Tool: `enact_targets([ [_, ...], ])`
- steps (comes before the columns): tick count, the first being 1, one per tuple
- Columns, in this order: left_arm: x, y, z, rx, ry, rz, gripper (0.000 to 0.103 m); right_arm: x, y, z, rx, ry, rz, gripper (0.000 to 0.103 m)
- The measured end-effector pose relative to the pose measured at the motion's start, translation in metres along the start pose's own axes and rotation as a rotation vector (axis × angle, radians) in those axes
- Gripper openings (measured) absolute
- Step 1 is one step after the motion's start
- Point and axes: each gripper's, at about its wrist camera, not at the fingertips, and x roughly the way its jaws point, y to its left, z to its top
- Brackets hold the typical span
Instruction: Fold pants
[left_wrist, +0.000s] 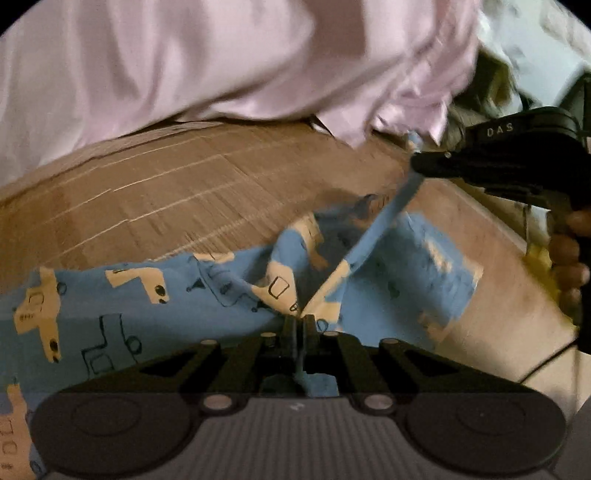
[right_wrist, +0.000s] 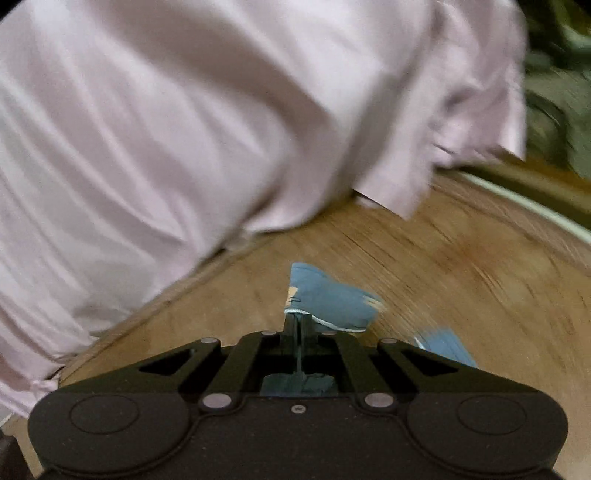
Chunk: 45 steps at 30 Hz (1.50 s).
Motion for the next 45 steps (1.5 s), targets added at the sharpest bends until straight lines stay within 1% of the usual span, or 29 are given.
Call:
enact_targets([
  [1,0.003,-0.001,-0.005,0.022,0.015,-0.004,0.004,-0.003,-0.008,-0.012,0.021,-0.005,-0.015,0.000],
  [3,0.006,0.001,-0.011,0.026,0.034,-0.038,0.008,-0.008,-0.021,-0.029,0.029,-0.010,-0.033,0.000],
  [4,0.006,0.003,-0.012,0.024,0.031,-0.057,0.015,-0.011,-0.027,-0.035,0.030,-0.016,-0.038,0.000],
  [5,0.003,0.006,-0.013,0.023,0.032,-0.081,0.028,-0.013,-0.032,-0.040,0.035,-0.018,-0.038,0.001],
  [6,0.000,0.010,-0.014,0.023,0.039,-0.108,0.035,-0.013,-0.037,-0.043,0.046,-0.015,-0.035,0.001],
  [7,-0.003,0.013,-0.011,0.022,0.045,-0.134,0.048,-0.015,-0.043,-0.046,0.060,-0.015,-0.031,0.003],
  [8,-0.006,0.015,-0.006,0.026,0.045,-0.150,0.060,-0.017,-0.048,-0.050,0.068,-0.019,-0.027,0.009],
  [9,-0.005,0.017,-0.001,0.037,0.044,-0.161,0.063,-0.017,-0.053,-0.052,0.079,-0.024,-0.030,0.011],
  [10,-0.006,0.018,0.008,0.057,0.047,-0.174,0.065,-0.019,-0.057,-0.055,0.087,-0.026,-0.030,0.016],
  [11,-0.006,0.018,0.017,0.073,0.056,-0.184,0.066,-0.020,-0.061,-0.058,0.095,-0.026,-0.027,0.020],
  [12,-0.002,0.019,0.027,0.082,0.067,-0.187,0.068,-0.019,-0.065,-0.061,0.108,-0.021,-0.022,0.021],
  [16,0.026,0.017,0.080,0.101,0.099,-0.201,0.078,-0.015,-0.073,-0.063,0.146,0.000,0.005,0.038],
  [17,0.037,0.016,0.094,0.108,0.106,-0.200,0.078,-0.015,-0.076,-0.063,0.150,-0.005,0.006,0.046],
  [19,0.064,0.012,0.118,0.107,0.132,-0.199,0.077,-0.016,-0.081,-0.063,0.171,-0.013,0.003,0.057],
  [21,0.092,0.004,0.136,0.122,0.170,-0.232,0.074,-0.015,-0.088,-0.062,0.210,-0.013,0.012,0.057],
  [22,0.106,-0.003,0.144,0.143,0.192,-0.245,0.070,-0.014,-0.092,-0.062,0.229,-0.010,0.018,0.056],
  [24,0.133,-0.021,0.156,0.218,0.240,-0.274,0.065,-0.013,-0.096,-0.063,0.257,0.002,0.024,0.050],
  [25,0.143,-0.028,0.159,0.237,0.258,-0.283,0.062,-0.012,-0.097,-0.063,0.271,0.009,0.027,0.046],
  [27,0.164,-0.041,0.165,0.259,0.310,-0.310,0.061,-0.010,-0.099,-0.064,0.285,0.025,0.026,0.042],
  [28,0.172,-0.046,0.166,0.272,0.332,-0.314,0.059,-0.009,-0.100,-0.064,0.287,0.029,0.017,0.039],
  [30,0.185,-0.054,0.166,0.300,0.369,-0.319,0.055,-0.007,-0.101,-0.064,0.295,0.036,0.009,0.037],
  [33,0.189,-0.060,0.165,0.319,0.373,-0.330,0.053,-0.007,-0.102,-0.065,0.304,0.042,-0.007,0.036],
  [34,0.189,-0.061,0.167,0.320,0.371,-0.329,0.049,-0.008,-0.101,-0.065,0.297,0.040,-0.018,0.036],
  [37,0.190,-0.062,0.168,0.310,0.363,-0.331,0.044,-0.010,-0.098,-0.066,0.265,0.032,-0.068,0.037],
  [41,0.193,-0.066,0.170,0.329,0.361,-0.310,0.027,-0.008,-0.098,-0.066,0.255,0.032,-0.075,0.036],
  [42,0.192,-0.066,0.170,0.329,0.363,-0.307,0.025,-0.007,-0.097,-0.065,0.247,0.030,-0.079,0.036],
  [43,0.192,-0.065,0.171,0.318,0.364,-0.306,0.022,-0.006,-0.096,-0.065,0.241,0.027,-0.084,0.033],
  [44,0.192,-0.064,0.171,0.307,0.363,-0.305,0.018,-0.005,-0.095,-0.064,0.239,0.026,-0.094,0.025],
  [45,0.191,-0.064,0.171,0.305,0.358,-0.302,0.017,-0.004,-0.096,-0.064,0.239,0.026,-0.101,0.020],
])
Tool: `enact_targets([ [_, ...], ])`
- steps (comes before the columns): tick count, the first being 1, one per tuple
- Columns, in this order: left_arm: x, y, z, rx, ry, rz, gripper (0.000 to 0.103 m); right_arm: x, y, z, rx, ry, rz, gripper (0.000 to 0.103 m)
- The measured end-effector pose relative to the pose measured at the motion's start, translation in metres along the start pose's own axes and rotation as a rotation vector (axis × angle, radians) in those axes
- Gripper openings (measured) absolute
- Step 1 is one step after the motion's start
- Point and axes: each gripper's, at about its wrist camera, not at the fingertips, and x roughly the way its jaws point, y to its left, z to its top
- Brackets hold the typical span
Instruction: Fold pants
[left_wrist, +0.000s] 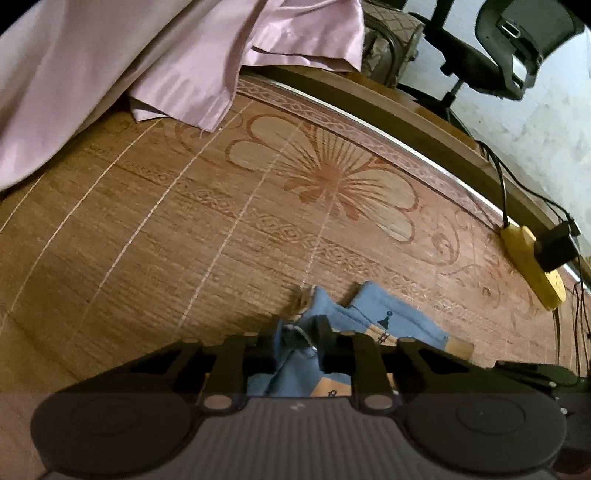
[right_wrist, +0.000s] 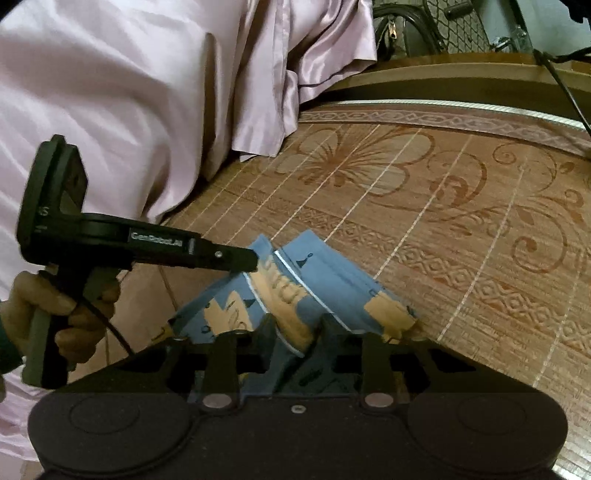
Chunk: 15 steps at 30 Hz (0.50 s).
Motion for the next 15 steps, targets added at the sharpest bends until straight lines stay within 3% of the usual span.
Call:
enact_targets([
  [1,-0.002,-0.001,-0.001,0.003,-0.007,0.005,0.015,0.000,-0.001,0.000,0.007,-0.003,-0.006,0.008],
  [8,-0.018,-0.019,0.002,0.033,-0.044,-0.002,0.010,-0.019,0.002,-0.001,-0.007,-0.071,0.000,0.005],
  [15,-0.044,-0.055,0.015,0.095,-0.085,-0.041,0.010,-0.064,0.008,-0.004,-0.024,-0.176,0.000,0.005],
])
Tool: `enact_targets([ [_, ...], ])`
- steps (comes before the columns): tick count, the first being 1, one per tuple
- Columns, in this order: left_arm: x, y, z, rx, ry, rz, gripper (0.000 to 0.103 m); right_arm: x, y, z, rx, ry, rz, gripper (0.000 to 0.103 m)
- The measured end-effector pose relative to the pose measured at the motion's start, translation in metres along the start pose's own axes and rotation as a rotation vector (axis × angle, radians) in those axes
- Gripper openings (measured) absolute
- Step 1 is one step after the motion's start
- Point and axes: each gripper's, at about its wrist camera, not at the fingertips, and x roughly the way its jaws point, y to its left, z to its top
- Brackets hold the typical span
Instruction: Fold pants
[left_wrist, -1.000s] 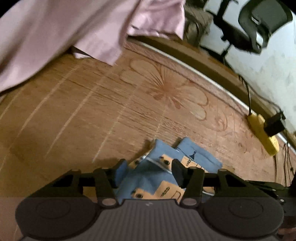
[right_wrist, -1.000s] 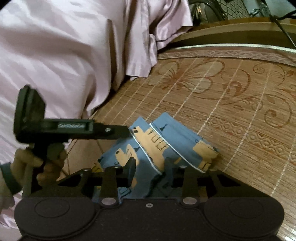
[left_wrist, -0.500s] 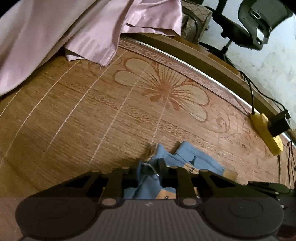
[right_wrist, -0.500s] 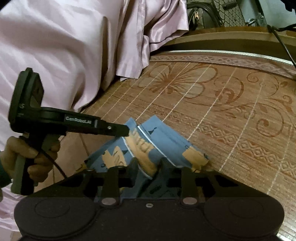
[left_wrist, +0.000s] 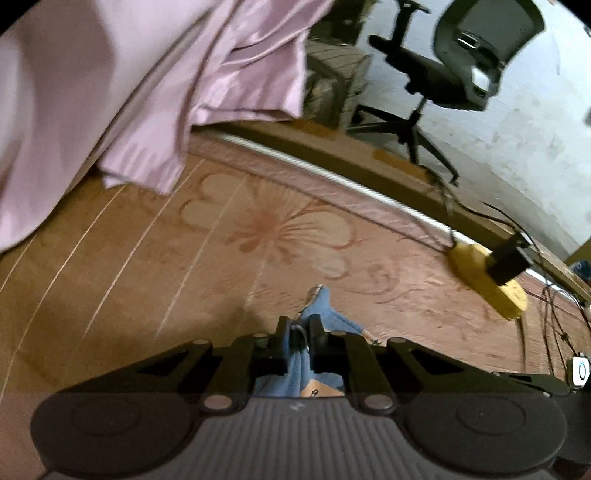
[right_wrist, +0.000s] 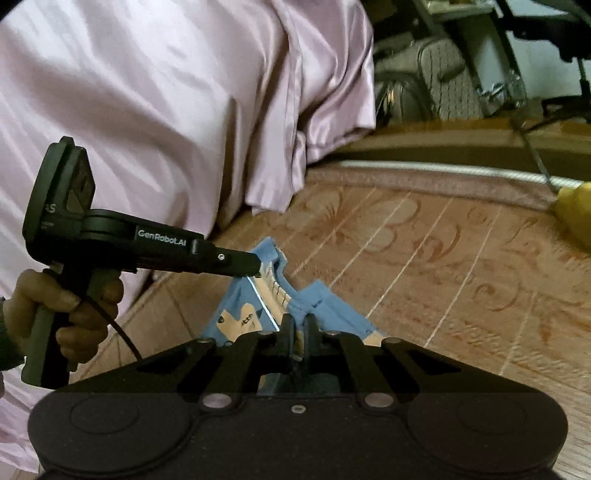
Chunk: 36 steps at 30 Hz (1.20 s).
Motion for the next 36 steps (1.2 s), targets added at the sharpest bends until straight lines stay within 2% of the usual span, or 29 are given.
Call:
enact_targets([
  [3,0.009,-0.018,0.002,0.041,0.021,0.005,0.010,-0.010,0.000,-0.001,-0.014,-0.008,-0.034,0.005],
  [8,0.040,-0.030,-0.006,0.070,0.080,0.063,0.011,0.001,-0.014,-0.002,0.023,0.076,-0.088,0.005],
  [13,0.060,-0.034,-0.011,0.098,0.081,0.086,0.014,0.010,-0.023,-0.003,0.027,0.109,-0.142,0.005],
  [15,0.063,-0.032,-0.013,0.088,0.084,0.092,0.019,0.014,-0.027,-0.004,0.028,0.120,-0.159,0.007],
  [17,0.059,-0.029,-0.014,0.076,0.063,0.103,0.028,0.018,-0.030,-0.003,0.025,0.127,-0.182,0.023],
  [18,0.055,-0.027,-0.014,0.070,0.047,0.111,0.034,0.019,-0.031,-0.003,0.014,0.126,-0.198,0.025],
  [20,0.040,-0.022,-0.016,0.056,-0.001,0.138,0.060,0.019,-0.031,-0.001,-0.013,0.111,-0.226,0.030],
  [22,0.021,-0.015,-0.020,0.051,-0.045,0.163,0.068,0.017,-0.027,0.001,-0.068,0.076,-0.258,0.030],
  [23,0.010,-0.011,-0.024,0.049,-0.053,0.176,0.071,0.016,-0.023,0.002,-0.095,0.062,-0.264,0.036],
  [24,0.001,-0.006,-0.027,0.045,-0.054,0.190,0.071,0.016,-0.021,0.002,-0.120,0.053,-0.259,0.040],
  [26,-0.022,0.007,-0.042,0.038,-0.049,0.223,0.072,0.018,-0.012,0.000,-0.174,0.046,-0.215,0.065],
  [27,-0.032,0.015,-0.053,0.038,-0.040,0.240,0.072,0.020,-0.006,-0.002,-0.205,0.055,-0.177,0.070],
  [30,-0.062,0.042,-0.091,0.025,0.001,0.297,0.065,0.026,0.015,-0.013,-0.315,0.068,-0.069,0.071],
  [32,-0.079,0.061,-0.119,0.007,0.031,0.329,0.050,0.031,0.030,-0.021,-0.399,0.084,0.008,0.072],
  [36,-0.113,0.095,-0.168,-0.062,0.044,0.376,0.049,0.050,0.052,-0.034,-0.467,0.129,0.139,0.071],
])
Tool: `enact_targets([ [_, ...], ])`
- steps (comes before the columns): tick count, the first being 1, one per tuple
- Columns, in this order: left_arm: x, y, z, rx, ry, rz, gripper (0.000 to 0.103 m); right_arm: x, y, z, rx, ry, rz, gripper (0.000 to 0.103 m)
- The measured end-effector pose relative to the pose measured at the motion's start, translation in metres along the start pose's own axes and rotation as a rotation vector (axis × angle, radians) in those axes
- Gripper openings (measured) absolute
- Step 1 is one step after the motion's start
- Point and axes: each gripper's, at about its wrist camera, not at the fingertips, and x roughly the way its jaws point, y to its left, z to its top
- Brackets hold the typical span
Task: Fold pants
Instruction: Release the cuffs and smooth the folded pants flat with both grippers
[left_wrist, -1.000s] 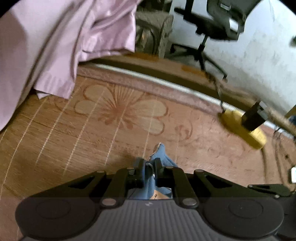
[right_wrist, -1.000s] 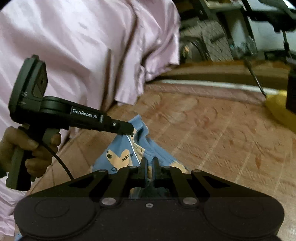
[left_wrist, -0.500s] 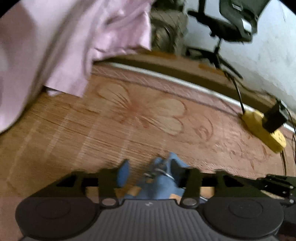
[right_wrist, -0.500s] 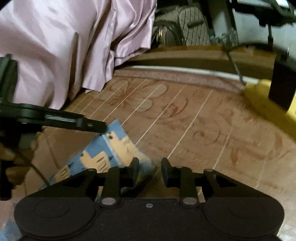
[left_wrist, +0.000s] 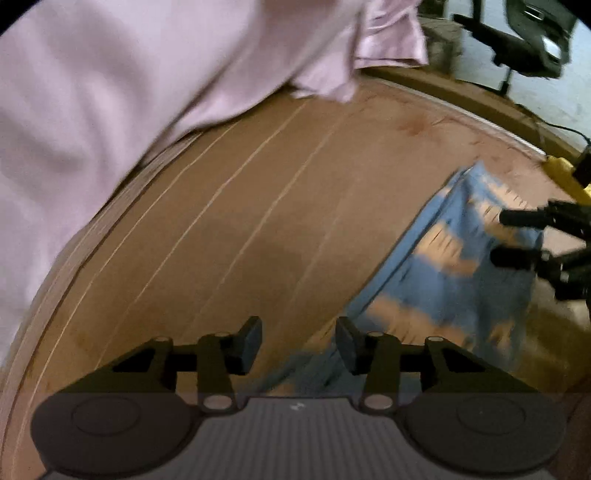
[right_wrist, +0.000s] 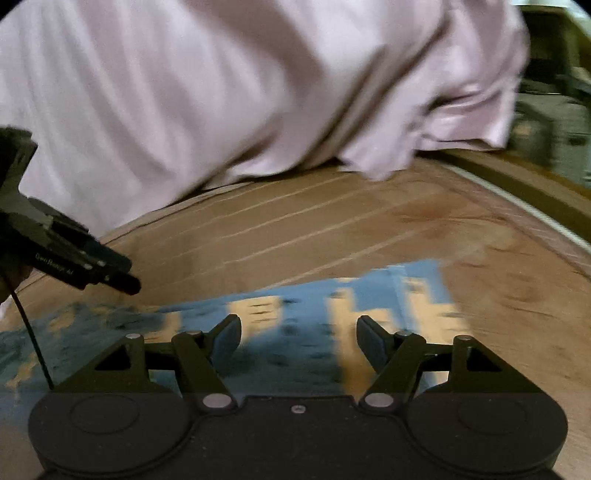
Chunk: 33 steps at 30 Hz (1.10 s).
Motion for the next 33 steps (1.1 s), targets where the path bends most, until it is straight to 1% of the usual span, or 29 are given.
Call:
enact_targets([
  [3,-0.009,0.019,-0.024,0.006,0.003,0.030,0.049,0.016,0.015,0.001,-0.035,0.029,0.093,0.072],
  [5,-0.009,0.025,-0.037,0.029,0.013,0.052,0.049,0.022,0.028,0.000,-0.102,0.033,0.121,0.077],
  [8,-0.005,0.028,-0.047,0.076,0.027,0.076,0.049,0.024,0.042,-0.002,-0.190,0.013,0.107,0.078],
  [10,0.000,0.030,-0.051,0.079,0.044,0.078,0.049,0.025,0.042,-0.002,-0.212,-0.001,0.093,0.079],
  [11,0.004,0.031,-0.051,0.076,0.060,0.075,0.047,0.025,0.040,-0.002,-0.213,-0.007,0.083,0.079],
  [12,0.007,0.032,-0.051,0.068,0.072,0.069,0.043,0.026,0.038,-0.002,-0.207,-0.010,0.080,0.079],
  [14,0.008,0.037,-0.054,0.039,0.070,0.047,0.016,0.029,0.035,-0.001,-0.189,-0.005,0.074,0.079],
  [15,0.008,0.038,-0.056,0.032,0.068,0.046,0.013,0.031,0.034,-0.001,-0.186,-0.002,0.073,0.079],
  [16,0.007,0.038,-0.057,0.030,0.061,0.048,0.008,0.034,0.033,0.000,-0.188,0.004,0.073,0.079],
  [17,0.007,0.038,-0.058,0.032,0.051,0.063,0.005,0.036,0.031,0.000,-0.198,0.003,0.076,0.079],
  [18,0.006,0.037,-0.058,0.028,0.035,0.088,0.004,0.038,0.032,0.000,-0.218,-0.001,0.080,0.079],
  [20,0.004,0.036,-0.059,-0.011,0.013,0.124,0.004,0.039,0.034,0.000,-0.260,-0.014,0.072,0.079],
  [23,0.004,0.036,-0.058,-0.056,0.022,0.160,0.004,0.040,0.025,0.004,-0.244,-0.025,0.028,0.079],
  [25,0.004,0.036,-0.058,-0.073,0.024,0.193,0.004,0.041,0.013,0.007,-0.207,-0.018,-0.034,0.079],
  [27,0.004,0.037,-0.059,-0.097,0.029,0.215,0.004,0.044,0.000,0.008,-0.174,0.010,-0.104,0.077],
  [28,0.005,0.039,-0.060,-0.105,0.032,0.221,0.003,0.047,-0.007,0.008,-0.158,0.031,-0.149,0.073],
  [31,0.007,0.038,-0.061,-0.113,0.032,0.235,0.004,0.046,-0.014,0.008,-0.178,0.033,-0.199,0.068],
  [33,0.006,0.038,-0.060,-0.110,0.021,0.217,0.006,0.045,-0.012,0.008,-0.185,0.021,-0.214,0.069],
])
